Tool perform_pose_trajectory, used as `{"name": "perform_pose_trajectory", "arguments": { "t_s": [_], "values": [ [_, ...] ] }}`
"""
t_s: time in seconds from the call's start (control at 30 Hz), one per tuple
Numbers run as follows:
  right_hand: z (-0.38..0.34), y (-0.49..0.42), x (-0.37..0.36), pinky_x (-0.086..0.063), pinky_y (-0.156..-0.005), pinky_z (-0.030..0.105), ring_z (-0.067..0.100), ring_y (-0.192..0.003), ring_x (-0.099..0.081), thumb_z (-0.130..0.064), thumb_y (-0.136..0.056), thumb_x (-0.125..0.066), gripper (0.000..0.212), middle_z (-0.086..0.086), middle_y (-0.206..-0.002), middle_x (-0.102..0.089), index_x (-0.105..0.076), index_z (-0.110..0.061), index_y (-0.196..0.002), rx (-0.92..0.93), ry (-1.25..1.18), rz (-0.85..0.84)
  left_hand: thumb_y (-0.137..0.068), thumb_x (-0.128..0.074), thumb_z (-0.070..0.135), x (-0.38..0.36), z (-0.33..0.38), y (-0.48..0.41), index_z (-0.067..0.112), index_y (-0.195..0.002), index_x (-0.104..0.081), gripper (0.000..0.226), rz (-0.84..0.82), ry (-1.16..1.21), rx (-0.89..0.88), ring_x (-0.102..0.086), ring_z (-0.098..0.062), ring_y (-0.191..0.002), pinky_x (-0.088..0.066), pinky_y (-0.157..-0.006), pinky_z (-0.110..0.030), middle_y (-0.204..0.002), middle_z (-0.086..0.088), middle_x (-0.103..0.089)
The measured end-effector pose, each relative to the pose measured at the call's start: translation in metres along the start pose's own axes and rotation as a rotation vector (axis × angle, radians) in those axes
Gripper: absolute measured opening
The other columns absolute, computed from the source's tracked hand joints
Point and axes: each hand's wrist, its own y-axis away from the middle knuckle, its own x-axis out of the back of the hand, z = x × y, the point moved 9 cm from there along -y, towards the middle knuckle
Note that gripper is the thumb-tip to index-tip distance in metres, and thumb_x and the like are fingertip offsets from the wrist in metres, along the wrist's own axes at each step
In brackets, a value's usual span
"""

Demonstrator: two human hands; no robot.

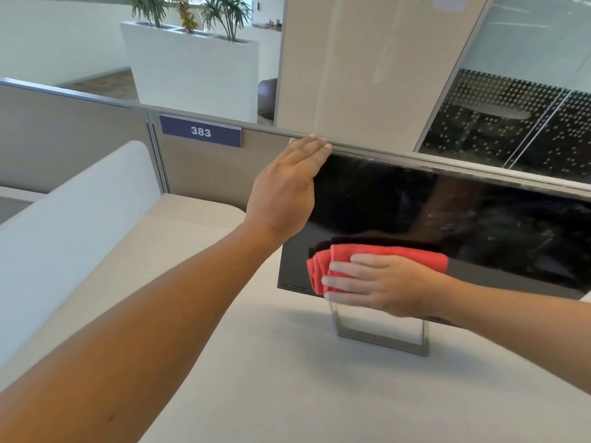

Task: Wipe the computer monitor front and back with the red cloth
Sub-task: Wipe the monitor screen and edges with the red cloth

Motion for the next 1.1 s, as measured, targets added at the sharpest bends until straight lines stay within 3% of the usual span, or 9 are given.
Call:
{"name": "perform_pose_trajectory", "arguments": {
  "t_s": [0.17, 0.3, 0.5, 0.6, 0.67, 0.8, 0.87, 1.0, 1.1],
  "values": [
    [0.078, 0.001, 0.045, -0.025, -0.119, 0.046, 0.034, -0.148, -0.026, -0.018, -0.099, -0.055, 0.053, 0.009, -0.159, -0.035, -0.041, -0.021, -0.149, -0.292, 0.034, 0.172, -0.094, -0.044, 0.006, -0.003, 0.001, 0.001, 0.002, -0.128, -0.063, 0.039, 0.018, 0.07, 0.05, -0.053, -0.024, -0.131, -0.037, -0.114, -0.033, -0.132, -0.011, -0.063],
    [0.087, -0.006, 0.052, -0.026, -0.12, 0.049, 0.036, -0.149, -0.022, -0.018, -0.103, -0.047, 0.049, 0.012, -0.16, -0.032, -0.038, -0.023, -0.152, -0.451, 0.014, 0.249, -0.098, -0.048, 0.018, 0.002, 0.005, 0.003, 0.002, -0.126, -0.065, 0.037, 0.054, 0.098, 0.068, -0.053, -0.022, -0.13, -0.031, -0.116, -0.027, -0.131, -0.009, -0.064],
    [-0.007, -0.014, -0.011, -0.013, -0.12, 0.046, 0.031, -0.149, -0.026, -0.023, -0.094, -0.059, 0.043, 0.005, -0.157, -0.039, -0.056, -0.023, -0.137, -0.09, -0.108, -0.022, -0.103, -0.042, 0.024, -0.007, 0.013, -0.005, 0.004, -0.13, -0.063, 0.04, -0.001, 0.07, 0.002, -0.052, -0.023, -0.131, -0.032, -0.117, -0.038, -0.133, -0.01, -0.063],
    [-0.001, -0.001, -0.015, -0.017, -0.123, 0.045, 0.029, -0.149, -0.025, -0.023, -0.094, -0.062, 0.046, 0.003, -0.157, -0.038, -0.054, -0.023, -0.139, -0.107, -0.121, -0.026, -0.104, -0.039, 0.023, -0.012, 0.013, -0.002, 0.004, -0.133, -0.06, 0.041, -0.016, 0.085, -0.006, -0.048, -0.023, -0.135, -0.029, -0.119, -0.04, -0.137, -0.01, -0.06],
    [0.024, 0.008, 0.001, -0.022, -0.122, 0.045, 0.03, -0.149, -0.026, -0.019, -0.095, -0.06, 0.048, 0.004, -0.158, -0.038, -0.051, -0.022, -0.142, -0.237, -0.133, 0.062, -0.104, -0.039, 0.021, -0.012, 0.013, -0.001, 0.003, -0.131, -0.062, 0.04, 0.021, 0.101, -0.003, -0.05, -0.023, -0.133, -0.03, -0.119, -0.04, -0.135, -0.01, -0.062],
    [0.094, 0.031, 0.051, -0.037, -0.112, 0.046, 0.032, -0.142, -0.04, -0.007, -0.099, -0.051, 0.041, 0.006, -0.15, -0.048, -0.06, -0.021, -0.137, -0.682, -0.083, 0.402, -0.103, -0.041, 0.019, -0.01, 0.011, 0.0, 0.001, -0.125, -0.065, 0.038, 0.098, 0.124, -0.002, -0.053, -0.026, -0.129, -0.03, -0.119, -0.04, -0.129, -0.011, -0.065],
    [0.108, 0.029, 0.063, -0.041, -0.109, 0.047, 0.033, -0.14, -0.043, -0.008, -0.097, -0.055, 0.04, 0.007, -0.148, -0.05, -0.062, -0.021, -0.134, -0.764, -0.051, 0.473, -0.103, -0.041, 0.018, -0.011, 0.01, 0.0, 0.001, -0.125, -0.065, 0.037, 0.107, 0.141, 0.004, -0.054, -0.026, -0.128, -0.031, -0.118, -0.041, -0.128, -0.011, -0.066],
    [0.099, 0.009, 0.055, -0.039, -0.112, 0.048, 0.032, -0.142, -0.04, -0.021, -0.1, -0.058, 0.038, 0.007, -0.15, -0.048, -0.059, -0.023, -0.138, -0.691, -0.056, 0.44, -0.104, -0.04, 0.019, -0.011, 0.007, 0.001, 0.002, -0.126, -0.065, 0.037, 0.088, 0.13, 0.006, -0.054, -0.024, -0.129, -0.03, -0.119, -0.039, -0.129, -0.009, -0.065],
    [0.069, -0.008, 0.03, -0.033, -0.117, 0.045, 0.029, -0.143, -0.038, -0.022, -0.098, -0.061, 0.042, 0.004, -0.151, -0.048, -0.056, -0.023, -0.14, -0.512, -0.085, 0.32, -0.104, -0.039, 0.019, -0.011, 0.008, 0.0, 0.002, -0.126, -0.065, 0.038, 0.066, 0.105, -0.013, -0.055, -0.024, -0.128, -0.029, -0.119, -0.037, -0.129, -0.01, -0.065]
  ]
}}
